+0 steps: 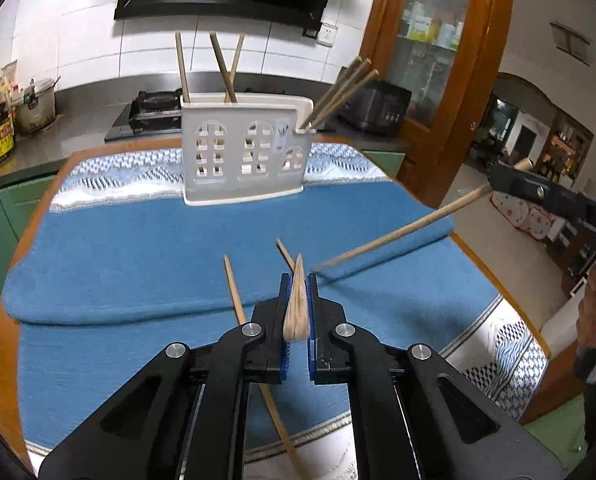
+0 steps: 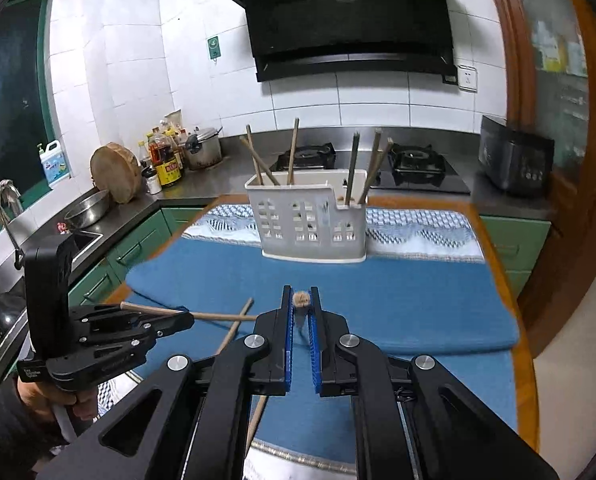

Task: Organize utensils
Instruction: 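Lift both chopsticks upright and carry them over the white holder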

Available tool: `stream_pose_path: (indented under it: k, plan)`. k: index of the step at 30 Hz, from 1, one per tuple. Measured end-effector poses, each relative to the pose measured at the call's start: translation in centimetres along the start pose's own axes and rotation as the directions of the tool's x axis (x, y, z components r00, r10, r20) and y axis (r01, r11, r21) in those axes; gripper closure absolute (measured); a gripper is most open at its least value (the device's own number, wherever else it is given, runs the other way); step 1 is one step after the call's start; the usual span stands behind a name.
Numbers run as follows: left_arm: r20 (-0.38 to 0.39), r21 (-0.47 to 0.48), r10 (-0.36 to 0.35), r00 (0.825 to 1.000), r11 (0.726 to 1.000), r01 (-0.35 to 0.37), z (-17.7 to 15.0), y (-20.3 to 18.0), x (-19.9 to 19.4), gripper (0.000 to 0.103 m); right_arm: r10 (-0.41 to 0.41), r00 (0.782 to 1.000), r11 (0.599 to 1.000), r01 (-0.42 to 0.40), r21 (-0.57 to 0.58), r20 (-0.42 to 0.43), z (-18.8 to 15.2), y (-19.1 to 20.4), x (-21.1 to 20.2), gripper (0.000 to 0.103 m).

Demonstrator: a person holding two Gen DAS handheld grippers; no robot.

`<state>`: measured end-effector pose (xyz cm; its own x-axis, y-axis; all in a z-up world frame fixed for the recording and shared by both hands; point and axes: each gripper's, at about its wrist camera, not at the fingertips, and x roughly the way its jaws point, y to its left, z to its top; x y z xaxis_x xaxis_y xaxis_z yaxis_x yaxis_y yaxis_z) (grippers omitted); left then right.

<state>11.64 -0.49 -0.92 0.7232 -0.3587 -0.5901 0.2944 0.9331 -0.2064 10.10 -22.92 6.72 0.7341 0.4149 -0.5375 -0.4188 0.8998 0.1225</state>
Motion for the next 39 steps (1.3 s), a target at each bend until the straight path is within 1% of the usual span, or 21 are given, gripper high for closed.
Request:
stream_pose_path:
  k: [6,10,15,20,23,27,33,36,39]
  plan:
    - [0.026,-0.002,-0.015,1.0,1.0,0.015,2.9,1.0,-0.7,0.098,0.005,1.0,1.0,-0.005,-0.025,0.001,4.8,-0.9,0.6,0.096]
    - [0.037,0.005,-0.008,0.999,1.0,0.008,5.1,1.7,-0.7,0.098,0.01,1.0,0.999,-0.009,-0.042,0.009,9.0,-1.3,1.0,0.096]
    - [0.045,0.009,-0.001,0.999,1.0,0.0,7.5,2.6,-0.6,0.098,-0.007,1.0,0.998,0.009,-0.065,0.021,13.2,-1.9,1.7,0.096]
    - [0.097,0.035,0.033,0.995,0.999,-0.037,10.5,3.2,-2.2,0.098,-0.032,0.998,0.997,0.036,-0.072,0.053,16.6,-2.5,2.2,0.096]
    - [0.153,0.046,0.07,0.986,0.996,-0.078,13.1,3.7,-3.7,0.098,-0.047,0.997,0.996,0.051,-0.069,0.06,18.2,-2.7,3.1,0.096]
    - [0.224,0.042,0.113,0.968,0.991,-0.125,17.0,4.5,-5.5,0.098,-0.074,0.997,0.995,0.077,-0.071,0.034,19.5,-3.1,5.4,0.096]
    - [0.278,0.014,0.159,0.947,0.985,-0.17,21.7,5.4,-5.7,0.098,-0.085,0.996,0.994,0.083,-0.069,-0.022,19.4,-3.8,8.9,0.096]
    - [0.285,0.002,0.171,0.943,0.984,-0.179,23.3,5.9,-4.6,0.098,-0.085,0.995,0.994,0.081,-0.077,-0.047,19.0,-3.8,10.3,0.096]
    - [0.265,-0.025,0.152,0.952,0.988,-0.151,24.1,6.7,-2.6,0.098,-0.087,0.994,0.993,0.081,-0.087,-0.069,18.7,-3.9,11.5,0.096]
